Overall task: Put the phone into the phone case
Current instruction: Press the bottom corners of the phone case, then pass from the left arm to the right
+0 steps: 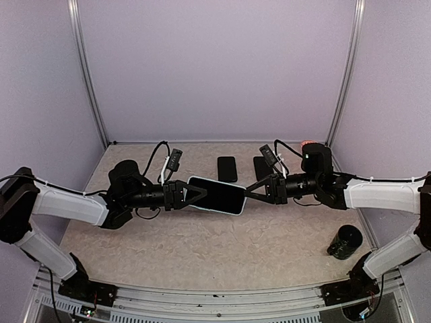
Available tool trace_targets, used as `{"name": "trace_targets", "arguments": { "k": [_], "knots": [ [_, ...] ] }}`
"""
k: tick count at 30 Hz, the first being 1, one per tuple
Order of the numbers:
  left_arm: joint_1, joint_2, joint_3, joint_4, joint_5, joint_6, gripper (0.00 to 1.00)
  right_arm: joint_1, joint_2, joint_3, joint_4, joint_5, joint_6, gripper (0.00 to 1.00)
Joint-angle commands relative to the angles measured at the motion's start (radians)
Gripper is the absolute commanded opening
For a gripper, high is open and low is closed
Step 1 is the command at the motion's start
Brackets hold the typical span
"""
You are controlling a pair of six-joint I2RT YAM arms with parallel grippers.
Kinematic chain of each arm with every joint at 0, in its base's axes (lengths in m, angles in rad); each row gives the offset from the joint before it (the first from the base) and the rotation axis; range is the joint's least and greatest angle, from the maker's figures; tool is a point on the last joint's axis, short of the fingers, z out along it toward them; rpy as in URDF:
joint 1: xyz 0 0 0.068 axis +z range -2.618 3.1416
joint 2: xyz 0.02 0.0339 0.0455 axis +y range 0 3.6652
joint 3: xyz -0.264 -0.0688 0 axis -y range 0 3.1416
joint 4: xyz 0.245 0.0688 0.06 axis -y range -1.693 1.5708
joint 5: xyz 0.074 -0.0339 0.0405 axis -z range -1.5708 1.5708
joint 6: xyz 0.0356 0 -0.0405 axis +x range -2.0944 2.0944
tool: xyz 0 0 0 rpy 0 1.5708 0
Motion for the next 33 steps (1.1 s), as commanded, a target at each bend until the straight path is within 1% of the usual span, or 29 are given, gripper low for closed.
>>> {"name": "trace_targets", "arguments": {
  "k": [1,4,7,8,10,14,15,17,23,27,29,31,33],
  "knots": [
    [-0.002,-0.034,0.008,0.047,-0.006,0.019,0.0,-0.021,-0.015,-0.038,0.101,-0.113,0.058,0.1],
    [-0.001,-0.037,0.008,0.046,-0.007,0.022,0.0,-0.024,-0.008,-0.059,0.156,-0.182,0.08,0.11],
    [-0.001,-0.038,0.01,0.044,-0.005,0.022,0.0,-0.025,-0.01,-0.071,0.183,-0.216,0.09,0.13],
    [-0.001,-0.037,0.01,0.044,-0.006,0.023,0.0,-0.026,-0.013,-0.069,0.175,-0.223,0.085,0.16],
    [0.0,-0.038,0.01,0.043,-0.005,0.023,0.0,-0.03,-0.024,-0.055,0.13,-0.216,0.048,0.27],
    [0.0,-0.038,0.008,0.035,-0.004,0.024,0.0,-0.033,-0.082,-0.011,-0.072,-0.106,-0.1,0.45],
    [0.001,-0.039,0.009,0.03,-0.003,0.026,0.0,-0.033,-0.092,0.005,-0.114,-0.066,-0.141,0.48],
    [0.002,-0.04,0.021,0.0,0.004,0.033,0.0,-0.033,-0.106,0.021,-0.164,-0.003,-0.173,0.54],
    [-0.001,-0.034,0.112,-0.229,0.007,0.114,0.0,-0.015,-0.123,0.034,-0.199,0.082,-0.236,0.69],
    [-0.004,-0.029,0.133,-0.291,0.008,0.134,0.0,0.024,-0.139,0.023,-0.202,0.154,-0.29,0.74],
    [-0.005,-0.022,0.143,-0.316,0.012,0.138,0.0,0.043,-0.142,0.02,-0.203,0.189,-0.311,0.79],
    [-0.007,-0.006,0.159,-0.347,0.022,0.142,0.0,0.064,-0.141,0.018,-0.211,0.226,-0.336,0.87],
    [-0.011,0.014,0.178,-0.375,0.041,0.147,0.0,0.088,-0.137,0.021,-0.223,0.262,-0.363,0.93]
  ]
}}
